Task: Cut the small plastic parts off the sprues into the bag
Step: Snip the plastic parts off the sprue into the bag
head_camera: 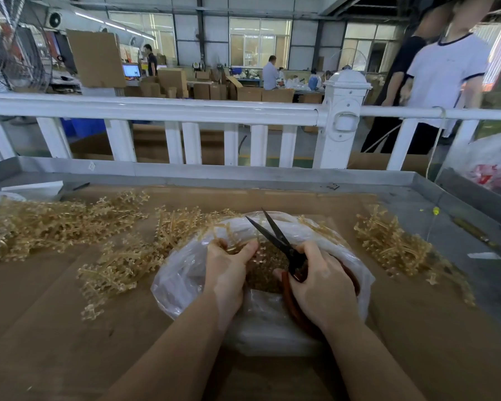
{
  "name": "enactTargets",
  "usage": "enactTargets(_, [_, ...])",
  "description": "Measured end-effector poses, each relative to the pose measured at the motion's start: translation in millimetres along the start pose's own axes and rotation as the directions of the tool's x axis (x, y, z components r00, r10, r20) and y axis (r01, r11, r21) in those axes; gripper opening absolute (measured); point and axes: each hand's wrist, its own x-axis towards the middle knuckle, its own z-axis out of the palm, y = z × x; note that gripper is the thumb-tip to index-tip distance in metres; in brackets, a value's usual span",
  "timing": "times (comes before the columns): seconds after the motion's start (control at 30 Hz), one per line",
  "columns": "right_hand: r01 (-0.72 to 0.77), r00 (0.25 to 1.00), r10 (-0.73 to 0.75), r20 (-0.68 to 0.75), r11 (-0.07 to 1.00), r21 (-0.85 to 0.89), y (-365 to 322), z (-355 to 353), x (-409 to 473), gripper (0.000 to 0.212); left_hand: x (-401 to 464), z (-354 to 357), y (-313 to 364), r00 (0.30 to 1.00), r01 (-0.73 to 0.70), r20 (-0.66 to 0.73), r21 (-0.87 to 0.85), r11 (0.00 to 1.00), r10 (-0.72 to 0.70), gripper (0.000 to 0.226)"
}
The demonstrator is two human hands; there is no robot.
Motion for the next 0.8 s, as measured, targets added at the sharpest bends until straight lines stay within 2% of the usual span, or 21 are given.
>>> enactTargets(0.43, [-0.001, 0.998, 0.004, -0.064, 0.999, 0.043, -0.5, 0.3, -1.9, 0.041, 0.9, 3.0, -3.2, 0.998, -0.059, -0.004, 0.051, 0.997, 0.06, 0.038])
enactTargets(0.8, [-0.016, 1.0, 0.017, -0.016, 0.999, 0.051, -4.0, -2.6, -7.7, 0.042, -11.2, -3.8, -3.6, 0.994, -0.108, 0.012, 0.156, 0.982, 0.107, 0.037])
